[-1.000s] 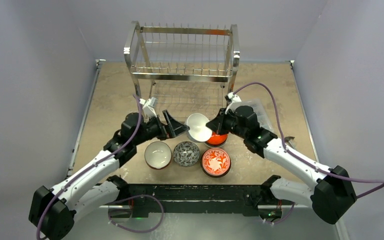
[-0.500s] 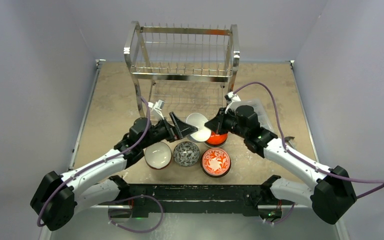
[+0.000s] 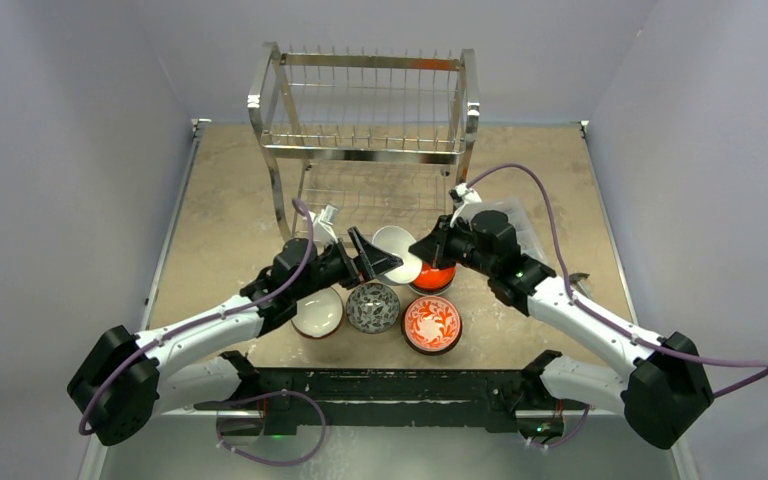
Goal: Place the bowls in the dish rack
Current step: Adjust the dish rack at the center of the board.
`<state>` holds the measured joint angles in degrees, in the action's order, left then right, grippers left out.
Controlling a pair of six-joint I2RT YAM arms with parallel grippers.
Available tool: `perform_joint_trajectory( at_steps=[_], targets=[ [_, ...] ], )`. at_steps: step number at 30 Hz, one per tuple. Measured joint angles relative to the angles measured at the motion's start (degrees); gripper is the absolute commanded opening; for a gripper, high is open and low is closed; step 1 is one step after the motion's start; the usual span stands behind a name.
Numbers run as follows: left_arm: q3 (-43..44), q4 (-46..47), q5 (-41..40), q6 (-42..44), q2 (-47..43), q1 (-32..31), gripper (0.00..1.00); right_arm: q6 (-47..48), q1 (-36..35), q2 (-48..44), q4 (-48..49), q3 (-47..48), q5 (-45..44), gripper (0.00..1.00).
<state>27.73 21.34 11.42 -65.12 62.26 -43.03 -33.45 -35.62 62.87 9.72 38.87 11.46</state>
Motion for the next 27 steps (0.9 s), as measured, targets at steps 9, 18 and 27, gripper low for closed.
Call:
perform_joint_trajectory(
  at_steps=[9,18,27],
  targets=[
    [-0.79,1.60,-0.24,-1.88,0.17,-0.24,0.96,0.04,0.00,-0.76,-0.11,0.00,-0.44,0.00],
    [-1.49,5.60,0.13,-3.39,2.38,-0.61,0.92,0.28,0.04,-0.68,-0.35,0.00,-0.44,0.00],
    [-0.39,3.65,-1.03,-2.73,4.28,-1.38,0.86,1.11,0.04,1.03,-0.04,0.00,-0.98,0.00]
  ],
)
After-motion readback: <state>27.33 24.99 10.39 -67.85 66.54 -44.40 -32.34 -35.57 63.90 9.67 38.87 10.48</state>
